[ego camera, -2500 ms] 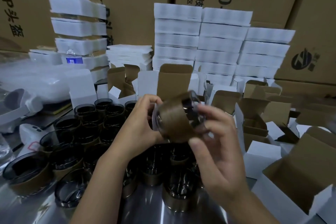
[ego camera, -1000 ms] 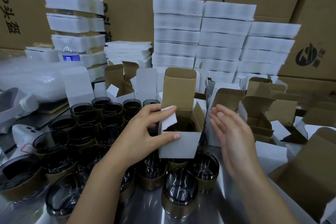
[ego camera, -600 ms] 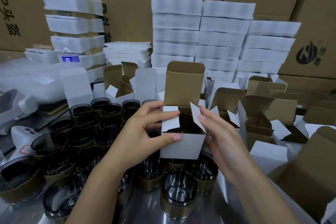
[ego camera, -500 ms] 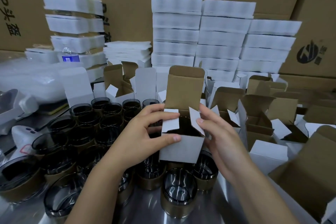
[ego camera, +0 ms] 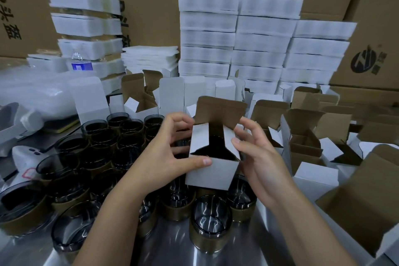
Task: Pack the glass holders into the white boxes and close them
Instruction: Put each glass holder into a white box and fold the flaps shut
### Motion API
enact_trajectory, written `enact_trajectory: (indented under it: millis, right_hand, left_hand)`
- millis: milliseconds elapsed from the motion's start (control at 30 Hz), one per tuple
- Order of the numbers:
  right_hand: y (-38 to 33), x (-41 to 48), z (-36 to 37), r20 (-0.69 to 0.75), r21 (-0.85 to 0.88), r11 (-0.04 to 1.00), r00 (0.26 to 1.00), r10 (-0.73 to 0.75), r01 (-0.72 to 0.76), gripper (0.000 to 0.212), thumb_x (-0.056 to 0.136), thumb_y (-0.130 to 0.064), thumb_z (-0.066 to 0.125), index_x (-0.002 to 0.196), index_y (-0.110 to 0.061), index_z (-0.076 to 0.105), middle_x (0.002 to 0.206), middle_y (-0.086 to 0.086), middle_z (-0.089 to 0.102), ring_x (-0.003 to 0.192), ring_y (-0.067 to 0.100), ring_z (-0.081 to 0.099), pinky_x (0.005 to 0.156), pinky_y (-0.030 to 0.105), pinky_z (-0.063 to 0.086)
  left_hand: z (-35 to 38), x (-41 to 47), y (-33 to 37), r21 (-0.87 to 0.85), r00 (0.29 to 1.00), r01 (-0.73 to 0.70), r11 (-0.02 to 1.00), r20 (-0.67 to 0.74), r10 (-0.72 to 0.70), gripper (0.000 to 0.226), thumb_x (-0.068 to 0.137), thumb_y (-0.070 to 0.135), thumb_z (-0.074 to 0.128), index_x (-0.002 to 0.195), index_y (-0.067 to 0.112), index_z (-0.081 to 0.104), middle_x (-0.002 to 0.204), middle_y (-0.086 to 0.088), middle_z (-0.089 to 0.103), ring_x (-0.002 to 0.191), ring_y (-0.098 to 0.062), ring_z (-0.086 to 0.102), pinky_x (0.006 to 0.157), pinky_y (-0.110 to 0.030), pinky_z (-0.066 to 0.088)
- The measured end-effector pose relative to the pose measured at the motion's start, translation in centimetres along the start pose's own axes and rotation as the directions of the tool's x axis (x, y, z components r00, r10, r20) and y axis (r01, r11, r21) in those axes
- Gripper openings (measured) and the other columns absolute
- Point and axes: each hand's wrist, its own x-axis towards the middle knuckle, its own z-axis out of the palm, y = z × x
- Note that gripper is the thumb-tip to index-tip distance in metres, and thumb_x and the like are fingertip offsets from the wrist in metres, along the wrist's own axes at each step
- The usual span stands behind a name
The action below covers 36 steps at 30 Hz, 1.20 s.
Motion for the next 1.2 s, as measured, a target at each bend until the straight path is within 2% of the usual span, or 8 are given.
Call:
enact_trajectory:
  millis: [100,300,400,500,700,867,1000,1200]
  right_hand:
    - [0.0,-0.1,0.0,0.014,-0.009,1.0,1.0,0.007,-0.007,0.041,0.092,-0.005,0.051,0.096,-0.043,0.066,0.095,-0.014,0.071,0.083,0.007,0.069,0.063,0.019,0.052]
    - [-0.3,-0.1,0.1,0.017,-0.039,0.999,1.0,-0.024,0.025,0.048,0.089,0.002,0.051,0.082,-0.042,0.07,0.087,-0.019,0.07,0.079,0.0,0.067,0.062,0.015,0.05]
    - [-0.2,-0.2,0.2,0.006,-0.083,0.997,1.0,-0.009,0.01,0.036,0.088,-0.004,0.054,0.075,-0.033,0.07,0.101,-0.016,0.069,0.089,0.005,0.064,0.073,0.021,0.044]
    - [-0.1,-0.2,0.1,-0.032,-0.092,0.995,0.999,0.024,-0.027,0.021,0.079,-0.019,0.052,0.07,-0.027,0.069,0.111,-0.016,0.067,0.101,0.006,0.062,0.077,0.022,0.041]
    - [-0.3,-0.7,0.3,0.024,-0.353,0.935,1.0,-0.012,0.02,0.034,0.059,-0.064,0.054,0.079,-0.038,0.061,0.123,-0.025,0.054,0.116,0.002,0.05,0.088,0.026,0.039]
    - [0.2,-1.0,0.0,0.129,-0.597,0.795,0.991,-0.039,0.109,0.038,0.061,-0.053,0.073,0.086,-0.046,0.045,0.126,-0.03,0.039,0.121,-0.002,0.041,0.099,0.034,0.044]
    - [-0.2,-0.8,-0.6,0.17,-0.636,0.753,0.983,-0.074,0.167,0.04,0.06,-0.055,0.079,0.093,-0.05,0.055,0.127,-0.03,0.04,0.118,-0.008,0.042,0.104,0.039,0.041]
    - [-0.4,-0.6,-1.1,0.241,-0.586,0.775,0.964,-0.109,0.234,0.047,0.059,-0.053,0.08,0.104,-0.048,0.067,0.133,-0.028,0.046,0.128,0.002,0.043,0.107,0.038,0.039]
  left_hand:
    - [0.1,-0.1,0.2,0.063,0.999,-0.013,0.998,0.038,0.01,0.036,0.061,0.052,0.081,0.092,0.044,0.064,0.116,0.031,0.053,0.116,0.002,0.055,0.088,-0.02,0.051]
    - [0.1,-0.3,0.4,0.049,1.0,0.003,0.999,0.011,-0.003,0.03,0.063,0.053,0.081,0.09,0.044,0.07,0.113,0.037,0.054,0.111,0.008,0.055,0.08,-0.007,0.046]
    - [0.0,-0.1,0.5,0.035,1.0,0.012,0.999,0.006,-0.012,0.036,0.063,0.056,0.062,0.095,0.043,0.07,0.125,0.018,0.059,0.116,0.002,0.055,0.088,-0.015,0.046]
    - [0.0,0.0,0.6,-0.013,0.999,0.046,0.999,-0.009,-0.046,0.05,0.066,0.06,0.048,0.098,0.029,0.07,0.126,0.014,0.06,0.118,0.003,0.053,0.096,-0.03,0.047]
    - [0.1,-0.4,0.3,-0.118,0.996,0.087,0.989,0.024,-0.084,0.056,0.054,0.044,0.07,0.094,0.019,0.039,0.127,0.009,0.058,0.114,0.001,0.058,0.08,-0.017,0.049]
    - [-0.5,-0.5,0.5,-0.015,0.989,0.078,0.997,0.13,-0.076,0.077,0.058,0.04,0.073,0.128,0.044,0.043,0.135,0.017,0.049,0.124,0.002,0.049,0.097,-0.029,0.048]
    - [-0.5,-0.5,0.4,0.063,0.989,0.066,0.996,0.129,-0.073,0.055,0.065,0.027,0.075,0.116,0.046,0.063,0.137,0.021,0.045,0.124,0.001,0.049,0.103,-0.036,0.045]
    - [-0.7,-0.4,0.5,-0.001,0.995,0.045,0.999,0.086,-0.045,0.048,0.065,0.023,0.082,0.108,0.039,0.069,0.128,0.015,0.061,0.12,-0.003,0.056,0.102,-0.036,0.046]
